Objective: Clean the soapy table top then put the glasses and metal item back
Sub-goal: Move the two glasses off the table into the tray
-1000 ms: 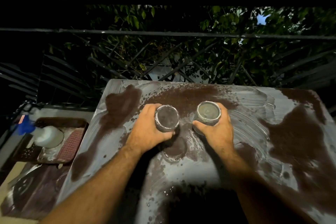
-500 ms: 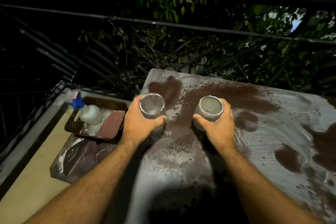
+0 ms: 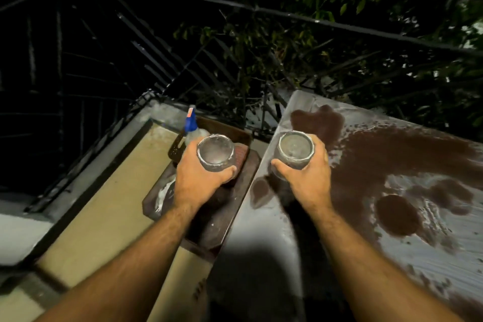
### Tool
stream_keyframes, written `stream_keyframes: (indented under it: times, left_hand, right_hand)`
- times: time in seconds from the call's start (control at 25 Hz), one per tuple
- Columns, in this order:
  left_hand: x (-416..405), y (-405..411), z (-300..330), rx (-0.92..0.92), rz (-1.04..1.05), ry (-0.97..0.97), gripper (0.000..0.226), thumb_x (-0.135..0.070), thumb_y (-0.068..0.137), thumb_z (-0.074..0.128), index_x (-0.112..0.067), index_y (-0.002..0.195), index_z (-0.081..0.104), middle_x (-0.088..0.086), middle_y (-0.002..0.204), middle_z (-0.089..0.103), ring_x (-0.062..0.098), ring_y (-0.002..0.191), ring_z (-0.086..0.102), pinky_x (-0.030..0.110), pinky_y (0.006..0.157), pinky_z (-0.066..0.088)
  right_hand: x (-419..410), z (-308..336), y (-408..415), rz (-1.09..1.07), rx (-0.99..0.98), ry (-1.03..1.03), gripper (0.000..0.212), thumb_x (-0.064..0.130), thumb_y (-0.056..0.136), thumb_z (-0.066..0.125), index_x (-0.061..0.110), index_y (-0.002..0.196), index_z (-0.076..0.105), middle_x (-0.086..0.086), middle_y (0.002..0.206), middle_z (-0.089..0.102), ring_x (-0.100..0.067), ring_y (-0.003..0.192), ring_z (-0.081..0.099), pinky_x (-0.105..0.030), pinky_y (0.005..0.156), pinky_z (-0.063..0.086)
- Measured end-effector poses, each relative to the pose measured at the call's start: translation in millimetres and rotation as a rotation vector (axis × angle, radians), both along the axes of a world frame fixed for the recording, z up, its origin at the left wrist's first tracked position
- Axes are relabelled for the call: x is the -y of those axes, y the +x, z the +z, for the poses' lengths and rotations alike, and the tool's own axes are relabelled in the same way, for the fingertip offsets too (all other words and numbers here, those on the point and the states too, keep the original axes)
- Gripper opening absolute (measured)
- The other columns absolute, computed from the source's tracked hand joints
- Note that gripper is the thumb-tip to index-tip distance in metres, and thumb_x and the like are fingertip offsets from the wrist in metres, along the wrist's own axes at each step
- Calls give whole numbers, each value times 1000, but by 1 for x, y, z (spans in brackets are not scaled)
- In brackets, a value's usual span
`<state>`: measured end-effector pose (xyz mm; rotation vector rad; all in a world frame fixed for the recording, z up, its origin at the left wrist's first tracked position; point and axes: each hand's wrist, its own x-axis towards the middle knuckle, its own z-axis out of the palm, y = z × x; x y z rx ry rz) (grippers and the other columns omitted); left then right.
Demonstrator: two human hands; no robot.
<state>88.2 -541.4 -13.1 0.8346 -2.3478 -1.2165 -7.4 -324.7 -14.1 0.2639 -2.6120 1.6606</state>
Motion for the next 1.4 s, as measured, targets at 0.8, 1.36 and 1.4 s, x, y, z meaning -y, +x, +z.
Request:
stream_keyframes:
  times: [0.8,1.36,1.4]
  left_hand:
    - [105,72,-68,147,-63,33,81,-46,62,93,-14,128,59,2,118,71,19,108,68,42,94,58]
    - [125,57,-97,181,-317,-92,80,-28,65,94,3,130,60,20,127,66,34,119,63,53,101,51]
    - [123,59,-102,204,-319,-98,87,-30,66,95,4,136,55,21,133,62,36,124,60,54,104,49]
  right_hand:
    - [147,-65,91,88,261,24,80,34,56,91,57,112,40,23,113,58,5,105,55,-14,84,42]
    - [175,-110,123,-201,410,-22,84,21,61,92,42,126,42,14,120,56,-4,109,56,-22,91,48]
    - [177,-114,127,-226,412,-15,85,20,60,92,39,127,43,13,122,53,-3,109,54,-18,88,47]
